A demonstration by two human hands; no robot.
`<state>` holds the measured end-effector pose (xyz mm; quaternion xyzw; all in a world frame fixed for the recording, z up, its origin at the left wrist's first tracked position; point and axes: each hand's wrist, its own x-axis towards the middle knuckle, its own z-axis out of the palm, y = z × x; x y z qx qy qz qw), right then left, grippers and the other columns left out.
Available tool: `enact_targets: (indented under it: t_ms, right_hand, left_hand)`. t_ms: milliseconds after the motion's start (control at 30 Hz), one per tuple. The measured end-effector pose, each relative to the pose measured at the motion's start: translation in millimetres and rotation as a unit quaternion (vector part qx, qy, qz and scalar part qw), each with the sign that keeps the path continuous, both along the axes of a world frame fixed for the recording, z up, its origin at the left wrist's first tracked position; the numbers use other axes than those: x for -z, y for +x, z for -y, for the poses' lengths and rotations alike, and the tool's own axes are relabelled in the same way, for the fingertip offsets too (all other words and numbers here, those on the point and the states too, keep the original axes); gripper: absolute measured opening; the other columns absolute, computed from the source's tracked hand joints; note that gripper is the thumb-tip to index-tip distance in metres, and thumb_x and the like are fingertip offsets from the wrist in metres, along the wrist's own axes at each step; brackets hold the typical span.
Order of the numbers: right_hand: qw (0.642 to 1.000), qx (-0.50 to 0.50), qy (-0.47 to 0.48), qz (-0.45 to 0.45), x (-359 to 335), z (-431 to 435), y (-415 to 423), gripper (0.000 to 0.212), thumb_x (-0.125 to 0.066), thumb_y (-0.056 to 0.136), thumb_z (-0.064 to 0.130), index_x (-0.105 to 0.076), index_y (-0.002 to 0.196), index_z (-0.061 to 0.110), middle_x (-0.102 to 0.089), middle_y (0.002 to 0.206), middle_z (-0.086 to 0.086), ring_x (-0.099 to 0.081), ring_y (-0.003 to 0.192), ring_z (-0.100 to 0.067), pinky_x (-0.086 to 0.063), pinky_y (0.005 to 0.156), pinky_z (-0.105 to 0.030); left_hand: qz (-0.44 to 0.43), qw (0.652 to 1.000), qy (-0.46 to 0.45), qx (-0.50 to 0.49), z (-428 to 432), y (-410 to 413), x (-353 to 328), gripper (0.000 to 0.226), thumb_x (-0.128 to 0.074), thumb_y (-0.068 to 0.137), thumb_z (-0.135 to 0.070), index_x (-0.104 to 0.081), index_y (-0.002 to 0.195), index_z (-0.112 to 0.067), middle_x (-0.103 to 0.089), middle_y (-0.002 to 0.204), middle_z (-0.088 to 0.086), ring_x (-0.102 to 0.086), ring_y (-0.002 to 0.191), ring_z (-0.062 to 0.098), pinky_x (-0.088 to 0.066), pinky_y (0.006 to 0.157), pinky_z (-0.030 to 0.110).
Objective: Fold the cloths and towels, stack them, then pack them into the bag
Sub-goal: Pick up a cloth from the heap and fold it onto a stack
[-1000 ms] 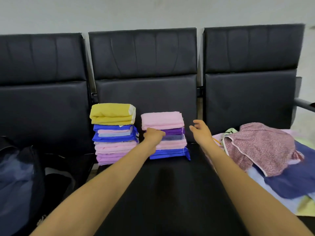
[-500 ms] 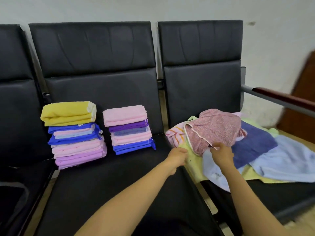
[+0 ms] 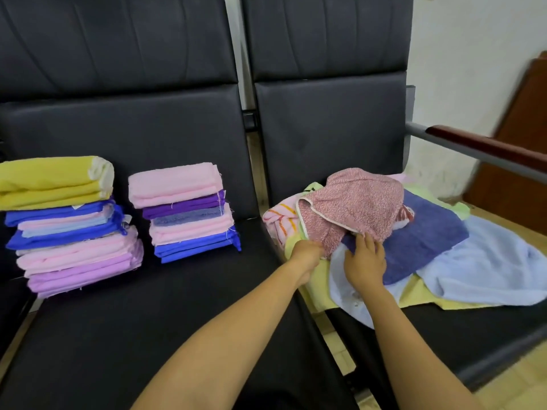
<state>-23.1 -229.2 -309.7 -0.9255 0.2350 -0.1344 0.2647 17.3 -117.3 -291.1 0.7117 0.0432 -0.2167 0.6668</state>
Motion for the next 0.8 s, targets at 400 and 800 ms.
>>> enact_targets:
  t_ms: [400, 800]
  right_hand:
    - [0.757, 0.044, 0.551, 0.348, -71.2, -27.8, -8.7, 0.018, -0.051, 0.092, 0.004, -0.05, 0.08, 0.018, -0.054, 0.078, 0.002, -0.053, 0.071, -0.008, -0.047, 0.057, -0.013]
    - [0.619, 0.05, 0.754, 0.212, -57.7, -45.0, -19.1, 0.069, -0.066, 0.08, 0.052, -0.049, 0.135, 0.014, -0.057, 0.132, -0.008, -0.057, 0.117, -0.029, -0.045, 0.101, -0.047]
  left_hand:
    - [-0.075, 0.952, -0.277, -0.11, -6.2, -11.0, -38.5, 0.023, -0.045, 0.093, -0.002, -0.062, 0.107, -0.004, -0.066, 0.092, 0.013, -0.063, 0.08, 0.024, -0.054, 0.065, 0.032]
    - [-0.038, 0.942, -0.333, 0.018, -43.2, -48.1, -74.8, 0.034, -0.035, 0.08, -0.002, -0.056, 0.107, -0.001, -0.06, 0.092, 0.015, -0.058, 0.086, 0.026, -0.047, 0.083, 0.038]
